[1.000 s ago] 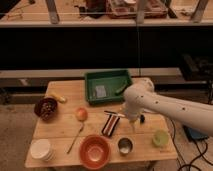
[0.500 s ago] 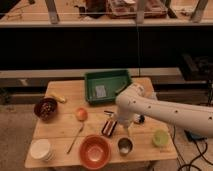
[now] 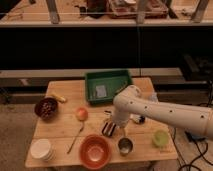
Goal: Place eraser in tray
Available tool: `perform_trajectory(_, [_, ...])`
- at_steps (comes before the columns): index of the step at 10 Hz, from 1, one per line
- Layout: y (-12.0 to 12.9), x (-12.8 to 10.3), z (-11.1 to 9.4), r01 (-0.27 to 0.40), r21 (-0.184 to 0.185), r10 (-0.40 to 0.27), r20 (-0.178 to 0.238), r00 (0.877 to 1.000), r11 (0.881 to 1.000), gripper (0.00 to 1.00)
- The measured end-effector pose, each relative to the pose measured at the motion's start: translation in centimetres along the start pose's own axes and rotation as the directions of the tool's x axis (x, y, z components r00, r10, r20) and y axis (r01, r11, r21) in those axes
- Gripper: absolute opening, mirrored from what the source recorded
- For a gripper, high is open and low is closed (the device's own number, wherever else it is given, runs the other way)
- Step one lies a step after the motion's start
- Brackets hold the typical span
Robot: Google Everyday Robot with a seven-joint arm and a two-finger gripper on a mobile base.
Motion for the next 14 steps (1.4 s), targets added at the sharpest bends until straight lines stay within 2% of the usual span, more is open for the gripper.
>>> perform_trajectory(4, [-2.0,1.1,1.6,-0.032,-0.005,0.032,-0.007,0.999,0.999,0.74])
perform_trajectory(5, [-2.5,1.9,2.0,-0.047,-0.013,0.047,-0.015,0.999,0.999,0.69])
perform_trajectory(8, [-3.3,2.0,2.5,-0.059,-0.023,0.059,-0.027,0.998,0.998,0.4])
perform_trajectory(10, [-3.0,1.6,2.7,-0.058,-0.03,0.057,-0.026,0.998,0.998,0.21])
perform_trajectory(12, [-1.7,0.3,3.2,-0.034,-0.04,0.034,-0.021,0.999,0.999,0.02])
perform_trajectory(14, [-1.3,0.2,3.2,-0.033,-0.043,0.032,-0.02,0.999,0.999,0.0])
